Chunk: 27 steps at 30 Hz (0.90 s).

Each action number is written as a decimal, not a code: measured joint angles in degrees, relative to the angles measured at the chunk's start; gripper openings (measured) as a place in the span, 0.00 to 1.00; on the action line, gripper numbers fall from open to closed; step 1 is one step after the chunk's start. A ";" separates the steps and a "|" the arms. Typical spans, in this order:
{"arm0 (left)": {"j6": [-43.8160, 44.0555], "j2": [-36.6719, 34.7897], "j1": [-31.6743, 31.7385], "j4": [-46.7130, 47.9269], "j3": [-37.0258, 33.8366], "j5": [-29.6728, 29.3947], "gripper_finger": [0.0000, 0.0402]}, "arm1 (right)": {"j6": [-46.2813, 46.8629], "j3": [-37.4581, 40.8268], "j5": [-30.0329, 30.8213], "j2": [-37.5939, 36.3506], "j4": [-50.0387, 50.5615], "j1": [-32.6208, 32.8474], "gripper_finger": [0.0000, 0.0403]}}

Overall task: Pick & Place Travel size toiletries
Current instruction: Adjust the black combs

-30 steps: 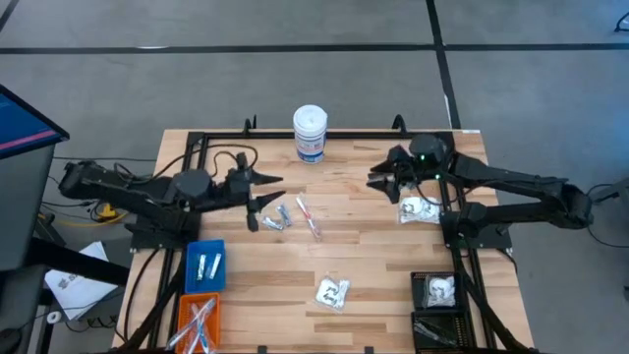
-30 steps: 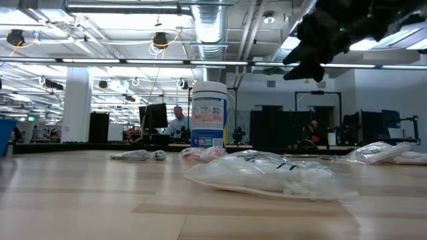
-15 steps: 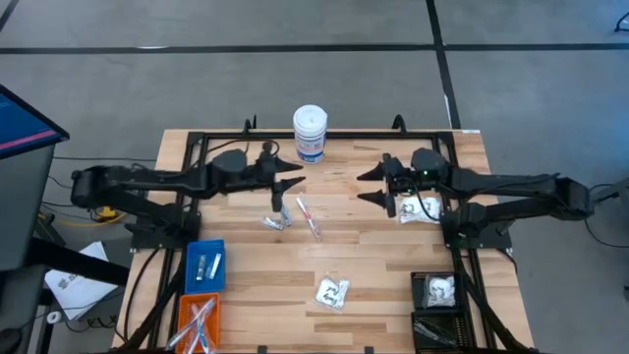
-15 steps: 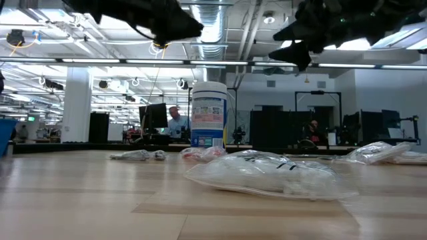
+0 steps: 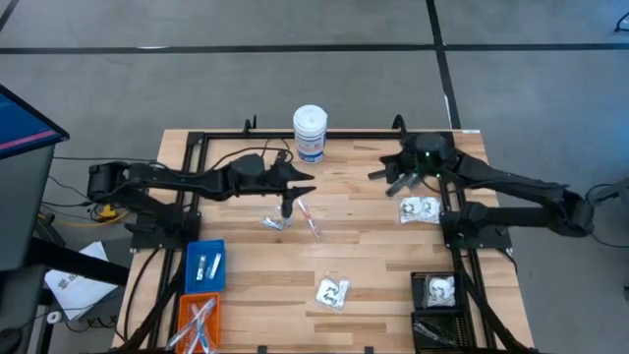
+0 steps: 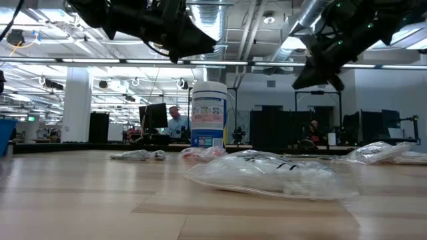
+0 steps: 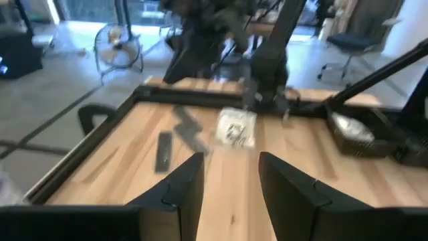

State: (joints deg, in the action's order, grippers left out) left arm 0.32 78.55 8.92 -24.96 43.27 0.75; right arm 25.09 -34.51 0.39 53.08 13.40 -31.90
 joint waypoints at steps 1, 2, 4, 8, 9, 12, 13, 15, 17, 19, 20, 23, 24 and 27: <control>-0.01 0.62 -0.65 -1.61 0.00 -0.01 0.34 | 1.01 -0.87 -0.27 0.00 2.94 -1.32 0.04; -0.05 1.29 -1.40 -3.22 0.00 -0.01 0.34 | 1.90 -1.74 -0.29 0.04 6.21 -2.74 0.05; -0.33 2.96 -3.16 -6.64 0.00 0.03 0.34 | 2.63 -3.65 0.40 0.35 13.26 -5.18 0.05; -1.61 7.77 -6.77 -15.07 0.02 0.12 0.34 | 4.39 -6.73 5.38 1.73 25.25 -7.15 0.01; -1.62 9.07 -7.59 -17.18 0.02 0.12 0.34 | 5.14 -7.13 7.18 2.00 27.15 -7.13 0.01; -1.50 13.47 -9.91 -25.46 0.02 0.10 0.34 | 7.40 -7.46 12.02 2.97 31.60 -6.48 0.00; -1.34 14.91 -10.67 -27.79 0.02 0.10 0.34 | 8.34 -7.46 13.15 3.36 33.31 -6.33 0.00; -1.04 17.75 -11.95 -32.93 0.02 0.10 0.34 | 10.55 -7.46 14.48 4.45 36.63 -6.32 0.00; -0.04 20.15 -13.17 -37.45 0.02 0.07 0.34 | 12.17 -7.46 15.02 5.79 39.47 -6.32 0.00; 0.51 22.09 -14.20 -41.36 0.03 0.05 0.34 | 13.84 -7.46 15.34 7.56 41.07 -6.02 0.00; 0.86 22.98 -14.65 -42.89 0.10 0.05 0.34 | 14.36 -7.44 15.32 8.46 41.44 -5.86 0.00; 1.48 24.44 -15.82 -44.65 0.69 -0.14 0.34 | 16.07 -7.44 15.67 11.41 41.49 -5.15 0.00; 1.55 24.55 -16.16 -44.65 0.98 -0.15 0.34 | 16.47 -7.44 16.33 12.70 41.47 -4.94 0.00; 1.66 24.56 -17.24 -44.96 1.14 -0.15 0.34 | 17.52 -7.44 17.79 16.91 41.47 -5.11 0.00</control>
State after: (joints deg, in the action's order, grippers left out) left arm 1.97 103.11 -8.32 -69.92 44.40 0.60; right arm 42.61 -41.95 18.17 69.99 54.87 -37.01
